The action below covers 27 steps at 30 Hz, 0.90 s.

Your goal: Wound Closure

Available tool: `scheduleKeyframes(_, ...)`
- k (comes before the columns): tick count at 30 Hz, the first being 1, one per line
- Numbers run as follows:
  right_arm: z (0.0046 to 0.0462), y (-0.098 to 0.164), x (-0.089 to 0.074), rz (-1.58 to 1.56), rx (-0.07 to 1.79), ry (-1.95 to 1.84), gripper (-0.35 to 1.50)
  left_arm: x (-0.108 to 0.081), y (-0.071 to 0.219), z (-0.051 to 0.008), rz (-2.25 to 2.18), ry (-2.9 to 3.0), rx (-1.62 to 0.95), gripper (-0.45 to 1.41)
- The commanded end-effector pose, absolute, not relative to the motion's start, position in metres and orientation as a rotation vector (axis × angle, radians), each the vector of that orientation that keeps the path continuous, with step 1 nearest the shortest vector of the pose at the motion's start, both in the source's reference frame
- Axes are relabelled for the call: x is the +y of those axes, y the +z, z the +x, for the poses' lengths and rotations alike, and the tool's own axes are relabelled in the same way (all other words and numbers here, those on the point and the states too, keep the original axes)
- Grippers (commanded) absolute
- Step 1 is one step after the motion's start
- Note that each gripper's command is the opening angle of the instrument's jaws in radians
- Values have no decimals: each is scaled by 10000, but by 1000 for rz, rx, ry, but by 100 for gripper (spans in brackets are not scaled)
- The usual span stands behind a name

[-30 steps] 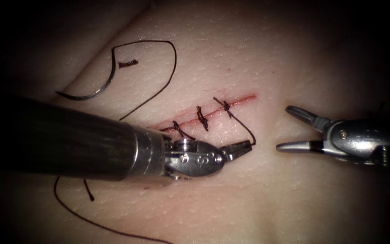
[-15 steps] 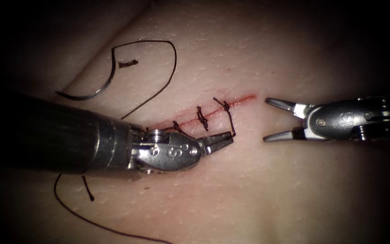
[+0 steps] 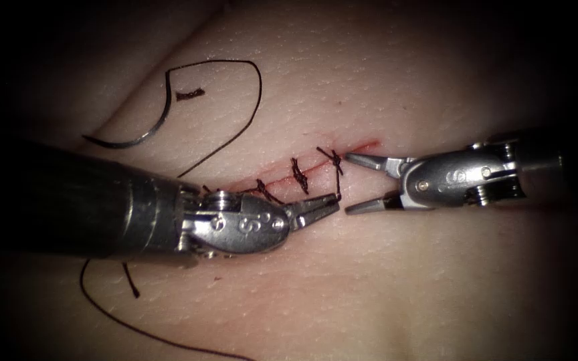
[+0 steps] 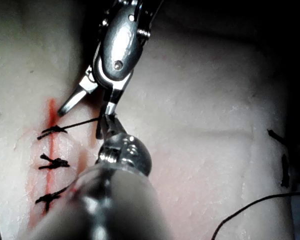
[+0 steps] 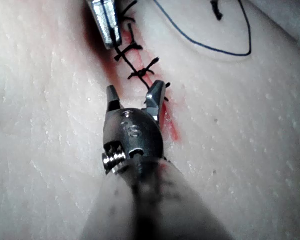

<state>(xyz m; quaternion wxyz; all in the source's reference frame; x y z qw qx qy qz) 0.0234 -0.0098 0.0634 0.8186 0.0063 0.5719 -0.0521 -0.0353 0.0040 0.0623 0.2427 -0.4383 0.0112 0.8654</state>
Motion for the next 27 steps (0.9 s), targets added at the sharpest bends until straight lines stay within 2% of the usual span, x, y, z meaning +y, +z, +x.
scheduleKeyframes(1, 247, 641, -100, 6, 1237, -110, 124, 35, 630, -359, -1195, 2365, 30, -45)
scheduleKeyframes(16, 283, 658, -110, -34, 1316, -148, 119, 33, 629, -357, -1186, 2366, 35, -45)
scheduleKeyframes(27, 289, 661, -110, -38, 1317, -149, 113, 33, 630, -360, -1187, 2365, 34, -45)
